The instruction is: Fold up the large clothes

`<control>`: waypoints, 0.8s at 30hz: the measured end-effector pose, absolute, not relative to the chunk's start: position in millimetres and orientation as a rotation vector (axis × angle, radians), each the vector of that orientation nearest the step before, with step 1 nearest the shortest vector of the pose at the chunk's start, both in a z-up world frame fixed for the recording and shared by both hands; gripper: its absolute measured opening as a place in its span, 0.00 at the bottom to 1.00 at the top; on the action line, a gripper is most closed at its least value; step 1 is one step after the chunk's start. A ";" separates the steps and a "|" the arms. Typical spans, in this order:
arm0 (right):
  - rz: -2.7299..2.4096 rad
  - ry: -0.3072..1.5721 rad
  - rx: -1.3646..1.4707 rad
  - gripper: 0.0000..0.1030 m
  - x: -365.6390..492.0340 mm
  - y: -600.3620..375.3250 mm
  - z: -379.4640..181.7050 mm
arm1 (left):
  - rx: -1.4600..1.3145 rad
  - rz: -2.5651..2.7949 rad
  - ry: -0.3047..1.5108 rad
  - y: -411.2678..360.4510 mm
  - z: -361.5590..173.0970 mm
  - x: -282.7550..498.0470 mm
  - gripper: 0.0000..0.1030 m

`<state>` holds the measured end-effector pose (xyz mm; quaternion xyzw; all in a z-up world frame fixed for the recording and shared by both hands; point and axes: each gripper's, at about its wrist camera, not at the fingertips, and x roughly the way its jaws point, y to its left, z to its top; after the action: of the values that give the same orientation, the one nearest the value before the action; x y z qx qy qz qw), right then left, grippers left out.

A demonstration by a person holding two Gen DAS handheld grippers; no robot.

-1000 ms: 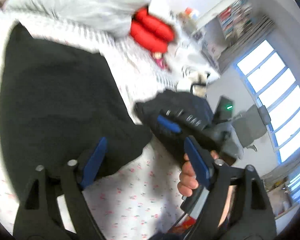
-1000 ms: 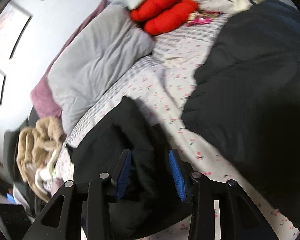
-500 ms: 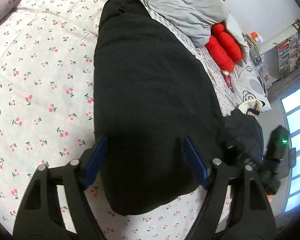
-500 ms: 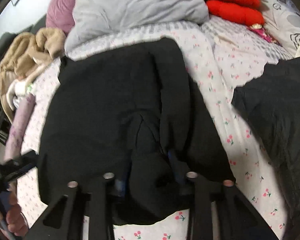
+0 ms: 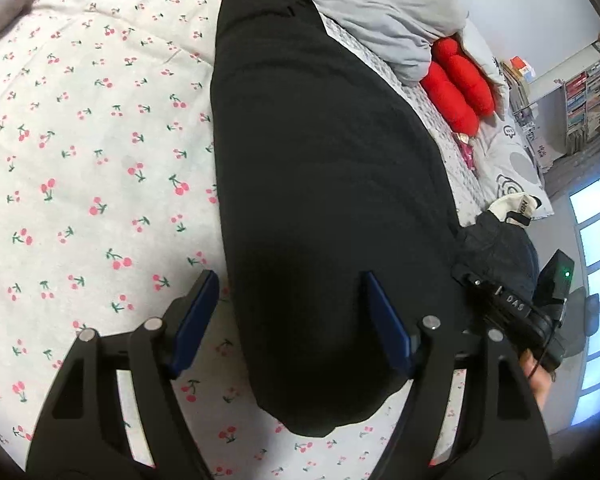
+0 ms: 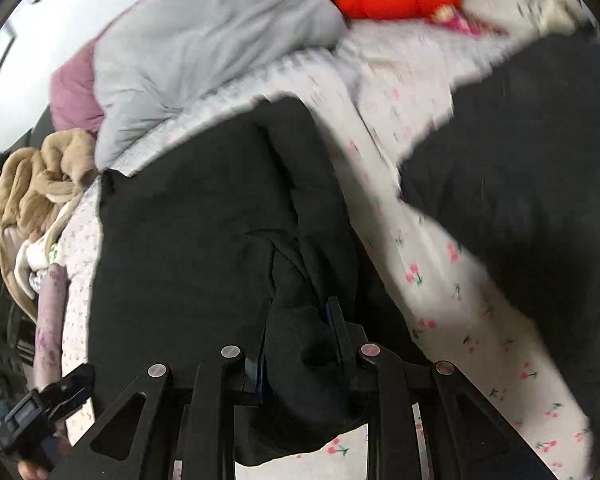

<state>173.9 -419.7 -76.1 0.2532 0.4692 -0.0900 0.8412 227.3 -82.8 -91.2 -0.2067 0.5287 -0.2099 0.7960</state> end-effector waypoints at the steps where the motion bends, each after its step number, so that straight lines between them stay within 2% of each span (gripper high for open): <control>1: -0.183 0.991 0.544 0.23 173.4 -420.3 -77.0 | -0.434 -0.451 1.132 -82.7 -90.5 227.1 0.74; 4: -0.180 0.994 0.501 0.27 173.7 -417.7 -75.0 | -0.457 -0.450 1.146 -78.5 -89.9 229.8 0.74; 7: -0.203 0.984 0.480 0.38 172.2 -418.3 -72.0 | -0.471 -0.448 1.152 -75.7 -92.7 230.7 0.76; 9: -0.240 0.994 0.469 0.58 171.7 -420.0 -71.2 | -0.463 -0.441 1.150 -76.1 -93.3 229.8 0.77; 13: -0.258 0.937 0.468 0.61 158.7 -419.2 -49.3 | -0.442 -0.417 1.136 -78.0 -90.1 226.9 0.77; 16: -0.278 0.913 0.434 0.67 150.7 -414.6 -37.2 | -0.421 -0.404 1.129 -81.6 -88.9 222.7 0.77; 19: -0.315 1.000 0.444 0.69 151.5 -416.4 -53.4 | -0.405 -0.403 1.129 -83.1 -89.6 222.6 0.78; 24: -0.327 1.058 0.587 0.79 148.7 -431.9 -74.8 | -0.448 -0.411 1.169 -79.0 -101.0 226.5 0.79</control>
<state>148.7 -431.9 -74.8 0.2748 0.4952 -0.1530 0.8098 226.5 -79.0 -101.0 -0.2082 0.5433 -0.1908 0.7906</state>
